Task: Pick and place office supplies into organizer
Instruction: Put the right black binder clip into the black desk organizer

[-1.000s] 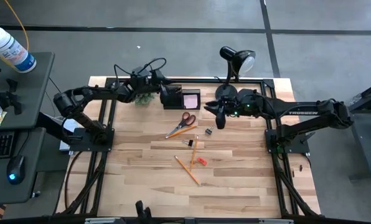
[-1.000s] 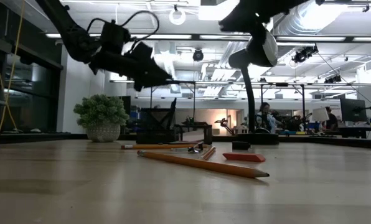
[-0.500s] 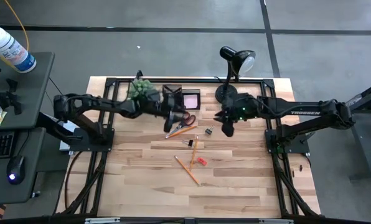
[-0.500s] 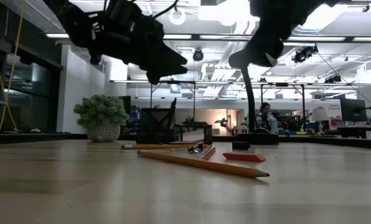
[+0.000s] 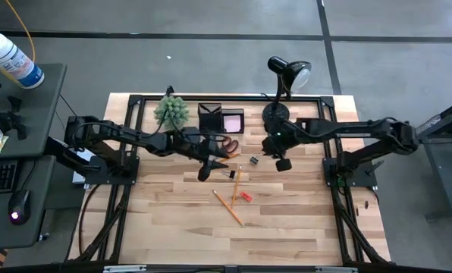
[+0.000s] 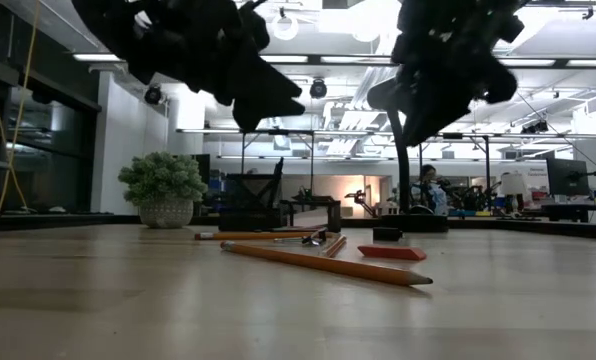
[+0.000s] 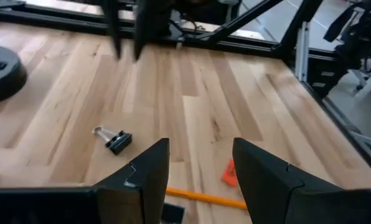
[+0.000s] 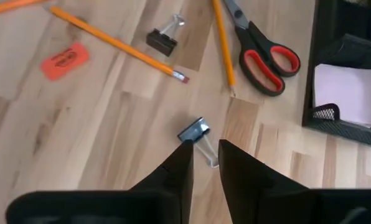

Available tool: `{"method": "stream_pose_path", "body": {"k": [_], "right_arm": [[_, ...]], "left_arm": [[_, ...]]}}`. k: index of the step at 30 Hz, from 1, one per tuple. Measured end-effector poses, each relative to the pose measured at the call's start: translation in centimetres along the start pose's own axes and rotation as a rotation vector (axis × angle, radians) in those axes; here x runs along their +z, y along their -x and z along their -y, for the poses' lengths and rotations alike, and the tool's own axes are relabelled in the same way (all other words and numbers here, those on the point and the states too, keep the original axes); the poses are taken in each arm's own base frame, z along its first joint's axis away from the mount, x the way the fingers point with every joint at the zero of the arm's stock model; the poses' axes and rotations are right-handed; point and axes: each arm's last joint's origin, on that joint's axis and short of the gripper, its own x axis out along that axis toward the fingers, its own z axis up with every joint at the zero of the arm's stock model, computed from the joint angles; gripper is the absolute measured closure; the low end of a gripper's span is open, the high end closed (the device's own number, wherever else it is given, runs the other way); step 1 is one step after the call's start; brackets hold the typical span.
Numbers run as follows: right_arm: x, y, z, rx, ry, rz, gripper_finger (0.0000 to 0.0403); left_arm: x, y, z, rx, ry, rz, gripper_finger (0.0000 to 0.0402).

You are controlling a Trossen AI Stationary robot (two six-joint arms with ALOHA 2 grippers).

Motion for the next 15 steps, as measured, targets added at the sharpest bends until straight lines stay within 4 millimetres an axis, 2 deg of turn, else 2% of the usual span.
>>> {"method": "stream_pose_path", "body": {"k": [6,11,15], "right_arm": [[-0.3,-2.0,0.4,0.054,0.076,-0.028,0.0349],[-0.8,-4.1,0.3,0.148,0.244,-0.066,0.0356],[-1.3,-5.6,0.4,0.176,0.308,-0.107,0.035]], "left_arm": [[0.1,-0.1,0.3,-0.028,0.004,-0.027,0.0238],[-0.4,-0.1,0.2,-0.044,0.019,-0.074,0.0238],[-0.5,-0.1,0.4,-0.05,0.041,-0.093,0.0238]]}}
